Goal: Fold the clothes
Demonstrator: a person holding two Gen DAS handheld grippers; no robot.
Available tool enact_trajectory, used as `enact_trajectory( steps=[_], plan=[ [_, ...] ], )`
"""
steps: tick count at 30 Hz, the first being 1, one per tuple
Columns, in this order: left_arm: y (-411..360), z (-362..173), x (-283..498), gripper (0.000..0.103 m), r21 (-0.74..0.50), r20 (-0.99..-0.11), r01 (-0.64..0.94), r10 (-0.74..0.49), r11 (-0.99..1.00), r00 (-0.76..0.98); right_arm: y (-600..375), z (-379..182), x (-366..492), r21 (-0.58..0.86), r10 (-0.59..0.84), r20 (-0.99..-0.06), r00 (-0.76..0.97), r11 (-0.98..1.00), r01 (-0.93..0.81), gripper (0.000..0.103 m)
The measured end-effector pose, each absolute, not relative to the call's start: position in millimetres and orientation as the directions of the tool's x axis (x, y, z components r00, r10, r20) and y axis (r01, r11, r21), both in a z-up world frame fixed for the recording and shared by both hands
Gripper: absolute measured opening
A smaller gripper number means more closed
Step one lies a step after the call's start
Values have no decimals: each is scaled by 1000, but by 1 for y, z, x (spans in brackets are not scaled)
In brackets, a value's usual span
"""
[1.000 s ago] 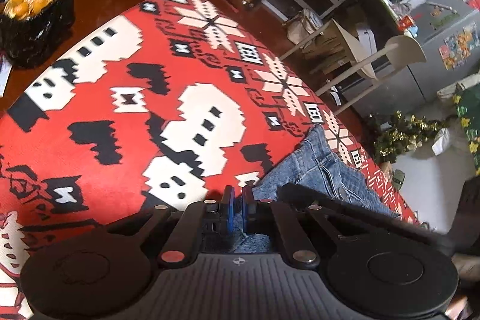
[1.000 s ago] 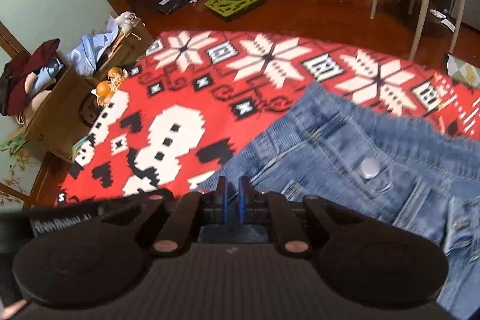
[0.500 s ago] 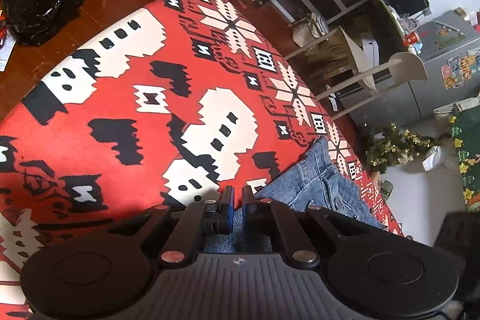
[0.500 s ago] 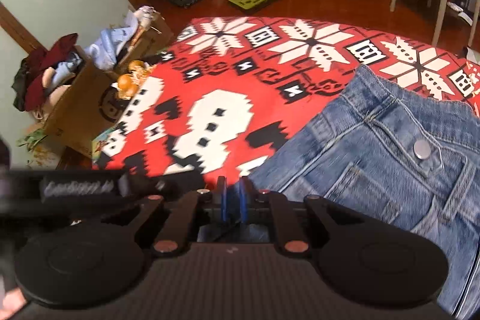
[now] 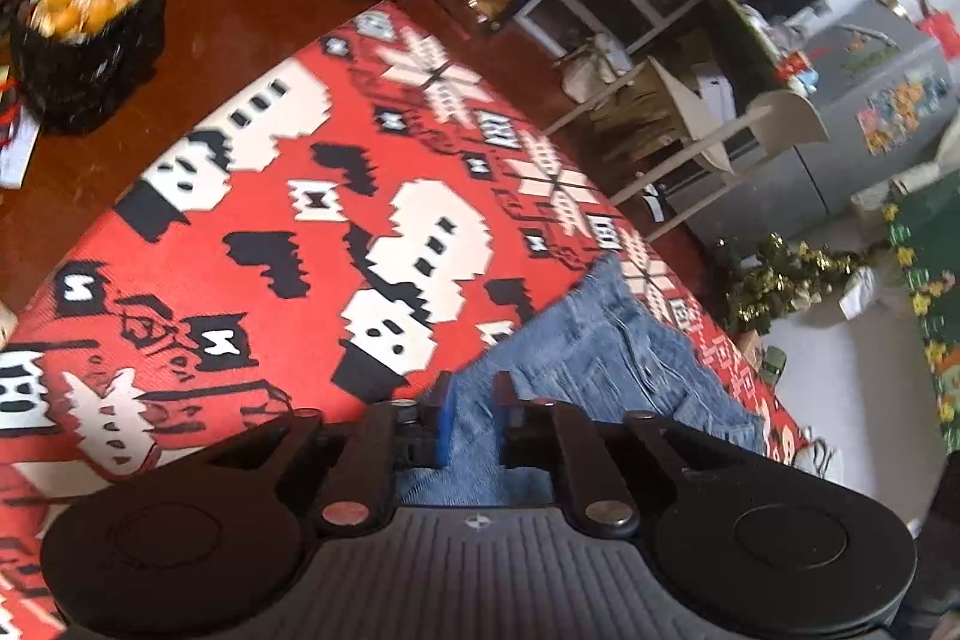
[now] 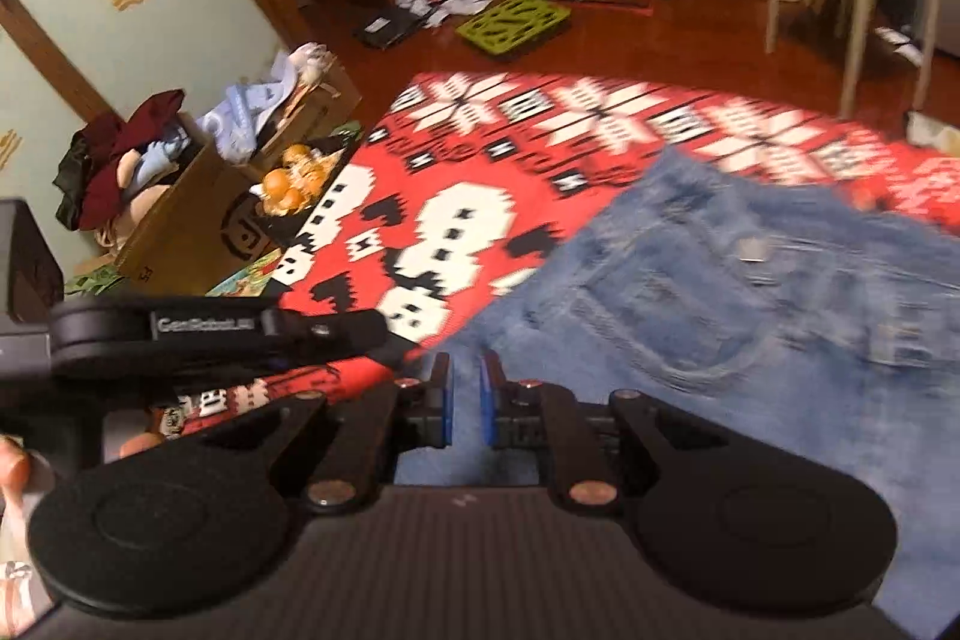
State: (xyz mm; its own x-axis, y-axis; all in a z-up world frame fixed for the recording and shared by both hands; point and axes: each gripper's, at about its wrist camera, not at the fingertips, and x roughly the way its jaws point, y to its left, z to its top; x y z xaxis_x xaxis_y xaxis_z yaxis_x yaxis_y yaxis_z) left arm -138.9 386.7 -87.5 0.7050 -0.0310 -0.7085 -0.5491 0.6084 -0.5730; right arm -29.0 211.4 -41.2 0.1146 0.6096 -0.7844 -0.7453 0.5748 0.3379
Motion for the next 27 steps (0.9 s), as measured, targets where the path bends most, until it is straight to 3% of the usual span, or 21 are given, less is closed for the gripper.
enact_trajectory(
  steps=[3, 7, 12, 17, 19, 23, 25, 27],
  plan=[
    [373, -76, -148, 35, -548, -696, -521, -12, 654, 718, 177, -14, -34, 262, 564, -810, 161, 594, -760, 10],
    [348, -74, -165, 35, -441, -752, -543, 37, 715, 658, 129, 15, -44, 132, 469, -852, 235, 625, -769, 11],
    [316, -76, -184, 37, -349, -784, -517, 59, 781, 618, 70, 37, -57, -4, 346, -882, 320, 673, -739, 42],
    [292, -85, -198, 61, -295, -798, -539, 106, 789, 593, 12, 46, -68, -104, 256, -880, 401, 719, -687, 47],
    [290, -89, -206, 63, -344, -785, -566, 102, 749, 611, -9, 36, -70, -105, 255, -865, 433, 751, -652, 51],
    [278, -90, -207, 68, -306, -770, -577, 159, 757, 618, -49, -1, -72, -46, 275, -826, 492, 837, -546, 86],
    [270, -90, -205, 68, -264, -766, -577, 195, 773, 612, -65, -20, -78, -27, 293, -787, 542, 862, -506, 89],
    [262, -93, -201, 71, -262, -763, -552, 179, 792, 621, -76, -37, -88, -12, 334, -731, 595, 866, -501, 102]
  ],
)
